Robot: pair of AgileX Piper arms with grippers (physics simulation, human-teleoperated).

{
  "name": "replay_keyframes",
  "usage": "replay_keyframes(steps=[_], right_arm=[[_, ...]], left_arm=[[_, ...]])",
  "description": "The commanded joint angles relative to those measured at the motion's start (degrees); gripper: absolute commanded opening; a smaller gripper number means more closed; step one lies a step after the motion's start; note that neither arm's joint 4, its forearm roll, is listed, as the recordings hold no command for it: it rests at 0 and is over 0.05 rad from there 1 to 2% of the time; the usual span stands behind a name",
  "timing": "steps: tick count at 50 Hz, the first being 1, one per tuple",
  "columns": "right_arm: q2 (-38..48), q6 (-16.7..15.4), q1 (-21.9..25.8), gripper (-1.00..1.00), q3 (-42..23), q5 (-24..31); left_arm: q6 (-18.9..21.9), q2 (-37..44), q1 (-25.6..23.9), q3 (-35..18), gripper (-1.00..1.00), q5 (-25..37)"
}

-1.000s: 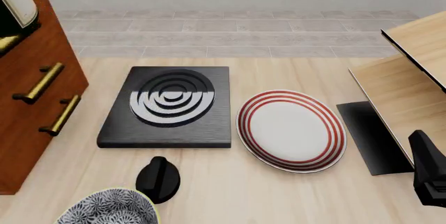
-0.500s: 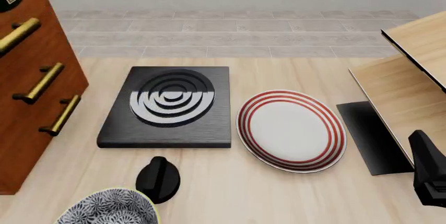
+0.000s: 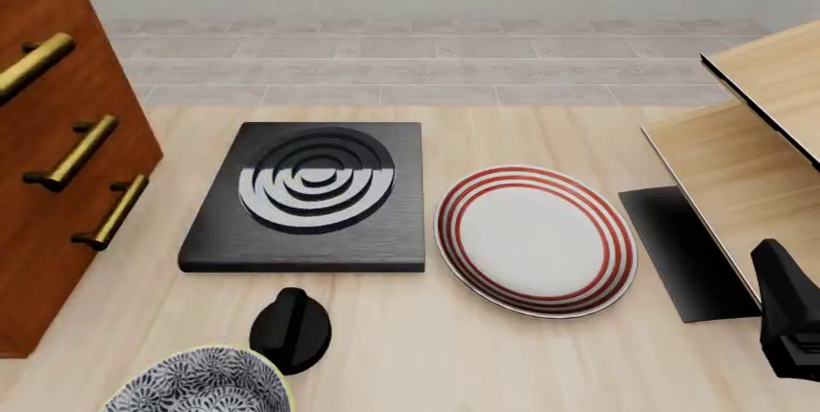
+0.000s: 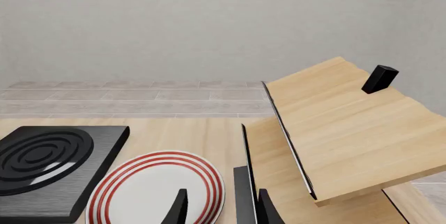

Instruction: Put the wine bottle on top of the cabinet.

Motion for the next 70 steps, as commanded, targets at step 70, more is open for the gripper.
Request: replay_keyframes(steps=[70], right_arm=[[0.0, 0.0, 0.0, 1.00, 0.0, 0.0]], left_arm=[[-0.1, 13.5, 19.3, -9.4, -1.00, -2.7]])
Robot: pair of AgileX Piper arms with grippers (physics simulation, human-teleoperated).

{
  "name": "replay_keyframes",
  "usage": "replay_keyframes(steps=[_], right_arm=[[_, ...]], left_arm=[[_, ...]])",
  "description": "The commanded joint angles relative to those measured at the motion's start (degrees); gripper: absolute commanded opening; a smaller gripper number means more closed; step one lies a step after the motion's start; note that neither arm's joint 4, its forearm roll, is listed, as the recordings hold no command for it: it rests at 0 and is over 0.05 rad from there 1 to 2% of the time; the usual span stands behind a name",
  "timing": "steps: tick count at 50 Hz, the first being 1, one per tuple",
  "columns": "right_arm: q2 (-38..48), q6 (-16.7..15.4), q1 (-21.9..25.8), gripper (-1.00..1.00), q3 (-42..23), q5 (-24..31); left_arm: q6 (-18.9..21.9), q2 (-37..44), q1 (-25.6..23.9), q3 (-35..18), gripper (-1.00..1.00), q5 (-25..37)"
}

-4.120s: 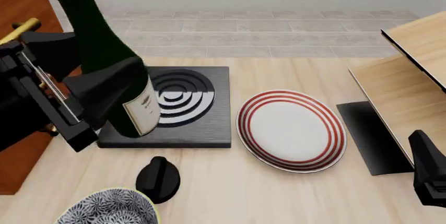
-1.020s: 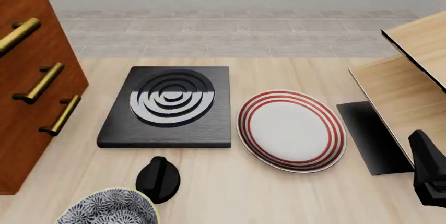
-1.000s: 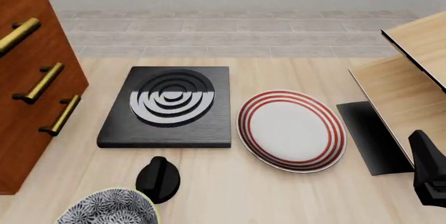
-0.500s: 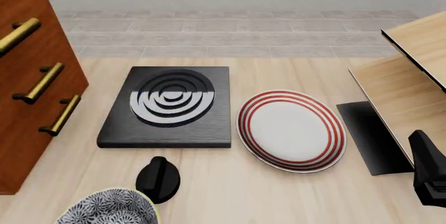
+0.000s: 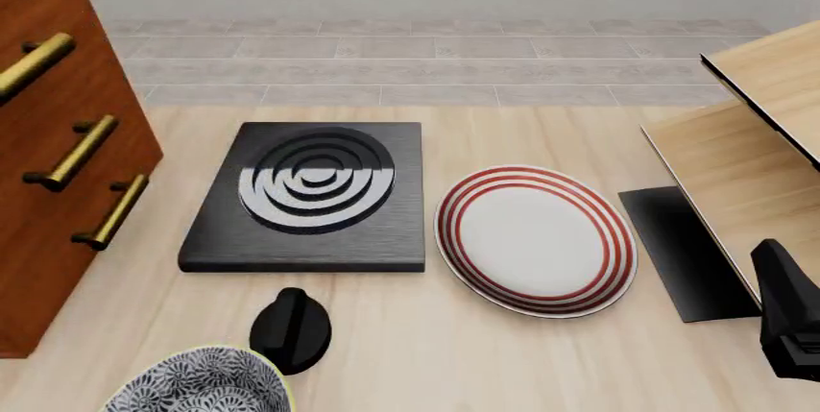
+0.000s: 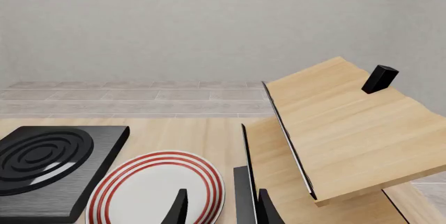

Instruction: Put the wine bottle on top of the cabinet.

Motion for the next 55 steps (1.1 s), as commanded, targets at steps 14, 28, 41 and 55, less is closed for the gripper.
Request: replay_keyframes(steps=[14, 28, 41, 55], right_arm=[[0.0, 0.0, 0.0, 1.00, 0.0, 0.0], [0.0, 0.0, 0.0, 1.00, 0.0, 0.0], [0.0, 0.0, 0.0, 1.00, 0.0, 0.0], [0.0, 0.0, 0.0, 1.00, 0.0, 0.0]], left_arm=[[1.0, 7.8, 4.7, -1.4, -1.00, -4.6], [1.9, 12.9, 5.9, -2.2, -1.00, -7.1], [2.0, 16.2, 7.1, -3.9, -1.00, -8.6], [2.1, 20.3, 9.8, -1.5, -1.00, -12.3]])
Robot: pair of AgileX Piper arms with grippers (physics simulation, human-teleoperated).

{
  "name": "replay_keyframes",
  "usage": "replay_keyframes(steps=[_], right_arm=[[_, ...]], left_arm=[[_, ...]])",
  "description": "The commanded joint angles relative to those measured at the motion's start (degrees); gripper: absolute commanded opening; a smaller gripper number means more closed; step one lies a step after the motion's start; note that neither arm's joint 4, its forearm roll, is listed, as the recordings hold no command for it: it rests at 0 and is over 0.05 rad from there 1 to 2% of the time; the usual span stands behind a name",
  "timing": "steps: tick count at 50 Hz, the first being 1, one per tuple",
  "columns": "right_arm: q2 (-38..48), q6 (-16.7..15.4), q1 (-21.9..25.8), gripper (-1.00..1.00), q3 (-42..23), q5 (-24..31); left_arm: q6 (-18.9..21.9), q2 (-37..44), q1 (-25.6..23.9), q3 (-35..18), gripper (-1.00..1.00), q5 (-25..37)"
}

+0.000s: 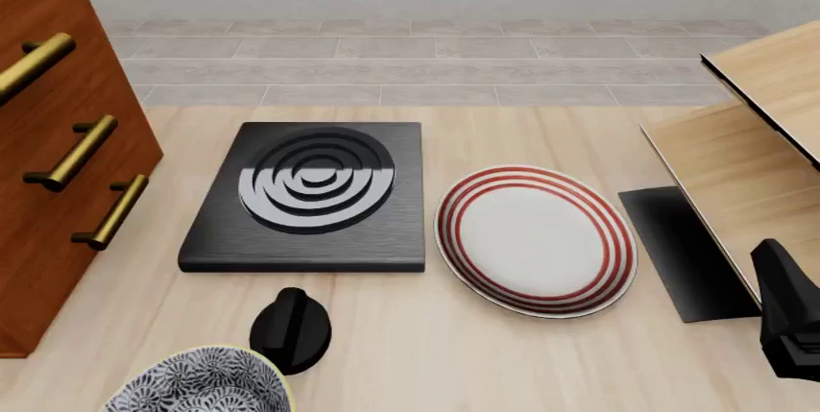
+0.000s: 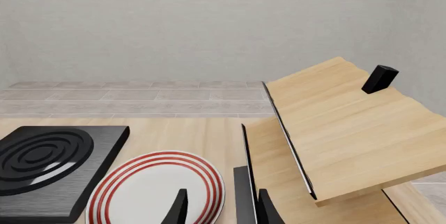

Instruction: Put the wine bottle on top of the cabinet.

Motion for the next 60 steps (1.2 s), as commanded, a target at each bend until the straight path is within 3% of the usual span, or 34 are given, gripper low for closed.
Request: replay_keyframes(steps=[1, 25, 26, 60], right_arm=[[0.0, 0.0, 0.0, 1.00, 0.0, 0.0], [0.0, 0.0, 0.0, 1.00, 0.0, 0.0], [0.0, 0.0, 0.0, 1.00, 0.0, 0.0], [0.0, 0.0, 0.0, 1.00, 0.0, 0.0]], left_arm=[[1.1, 3.6, 2.1, 1.9, -1.00, -2.6], [1.8, 3.1, 0.2, 4.1, -1.00, -4.1], [2.3, 3.1, 0.5, 3.9, 1.00, -3.9], [3.2, -5.8, -0.1, 3.4, 1.00, 0.7]])
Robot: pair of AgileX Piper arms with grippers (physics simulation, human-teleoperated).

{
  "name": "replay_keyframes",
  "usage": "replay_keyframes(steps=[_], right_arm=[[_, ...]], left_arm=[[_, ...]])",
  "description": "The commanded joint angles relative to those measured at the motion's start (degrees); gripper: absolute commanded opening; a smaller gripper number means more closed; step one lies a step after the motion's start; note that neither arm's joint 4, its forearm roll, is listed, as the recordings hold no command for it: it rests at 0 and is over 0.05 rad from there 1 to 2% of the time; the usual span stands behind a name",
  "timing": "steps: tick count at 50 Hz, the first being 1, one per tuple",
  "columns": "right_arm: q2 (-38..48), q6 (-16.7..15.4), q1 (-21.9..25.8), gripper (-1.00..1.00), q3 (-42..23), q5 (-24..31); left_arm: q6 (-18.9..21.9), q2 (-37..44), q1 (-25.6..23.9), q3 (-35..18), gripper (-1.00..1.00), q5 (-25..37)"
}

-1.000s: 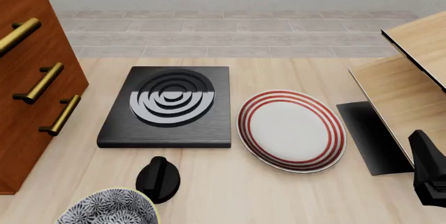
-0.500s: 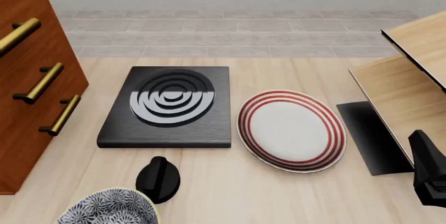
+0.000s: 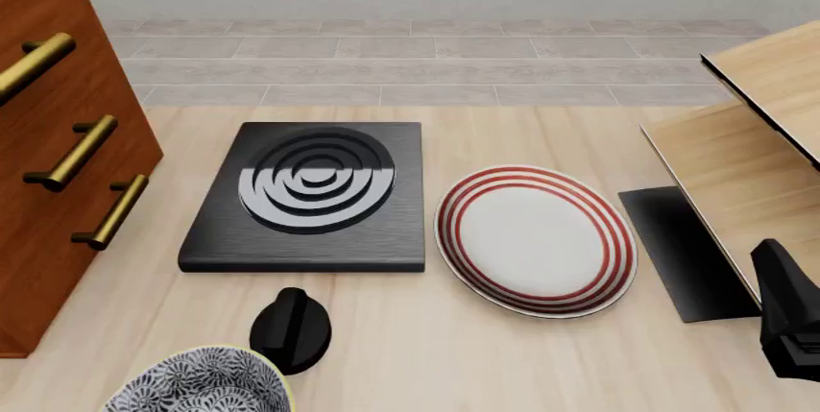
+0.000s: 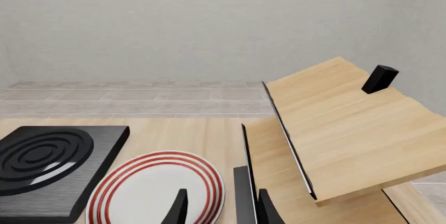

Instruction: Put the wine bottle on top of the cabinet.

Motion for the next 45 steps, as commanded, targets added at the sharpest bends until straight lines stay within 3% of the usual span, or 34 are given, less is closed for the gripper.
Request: replay_keyframes(steps=[1, 21, 45], right_arm=[[0.0, 0.0, 0.0, 1.00, 0.0, 0.0], [0.0, 0.0, 0.0, 1.00, 0.0, 0.0], [0.0, 0.0, 0.0, 1.00, 0.0, 0.0]], left_arm=[[0.0, -1.9, 0.2, -0.4, 1.00, 1.5], [-0.3, -3.5, 0.7, -1.2, 1.00, 3.0], [-0.5, -15.7, -2.1, 5.2, 1.00, 6.8]])
